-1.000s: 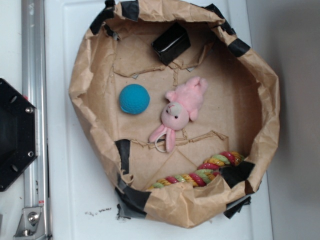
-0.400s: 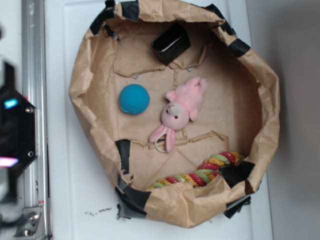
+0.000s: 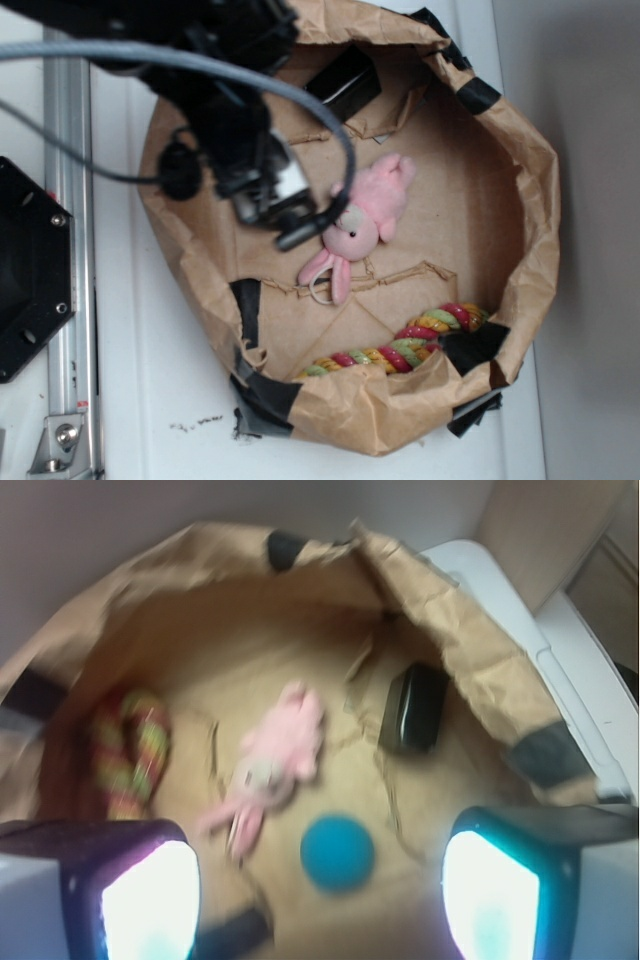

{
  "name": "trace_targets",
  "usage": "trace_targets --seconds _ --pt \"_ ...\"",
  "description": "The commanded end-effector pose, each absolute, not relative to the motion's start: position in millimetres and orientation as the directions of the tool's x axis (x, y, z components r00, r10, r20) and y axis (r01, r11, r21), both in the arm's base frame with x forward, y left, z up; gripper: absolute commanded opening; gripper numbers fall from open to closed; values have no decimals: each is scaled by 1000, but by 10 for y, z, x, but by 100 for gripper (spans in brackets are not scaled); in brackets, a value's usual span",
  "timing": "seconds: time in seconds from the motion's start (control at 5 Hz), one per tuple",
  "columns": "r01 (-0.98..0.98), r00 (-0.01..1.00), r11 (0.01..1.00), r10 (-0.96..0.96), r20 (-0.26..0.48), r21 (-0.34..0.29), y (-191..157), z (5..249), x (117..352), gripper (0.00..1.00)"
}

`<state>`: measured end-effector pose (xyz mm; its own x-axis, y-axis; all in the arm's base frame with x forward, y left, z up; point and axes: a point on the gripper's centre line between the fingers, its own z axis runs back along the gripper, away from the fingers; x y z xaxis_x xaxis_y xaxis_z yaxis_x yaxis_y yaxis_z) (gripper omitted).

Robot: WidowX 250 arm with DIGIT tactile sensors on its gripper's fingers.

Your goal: Grab the black box.

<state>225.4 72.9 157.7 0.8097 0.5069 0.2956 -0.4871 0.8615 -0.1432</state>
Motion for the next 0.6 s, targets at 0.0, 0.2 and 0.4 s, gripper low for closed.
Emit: trace_targets --seconds 0.0,0.2,0.4 --pt "-746 612 664 717 334 -58 544 1263 2428 100" --pt "-807 560 590 777 288 -23 644 1052 2430 100" --pt "-835 524 550 803 284 -15 891 999 2363 100"
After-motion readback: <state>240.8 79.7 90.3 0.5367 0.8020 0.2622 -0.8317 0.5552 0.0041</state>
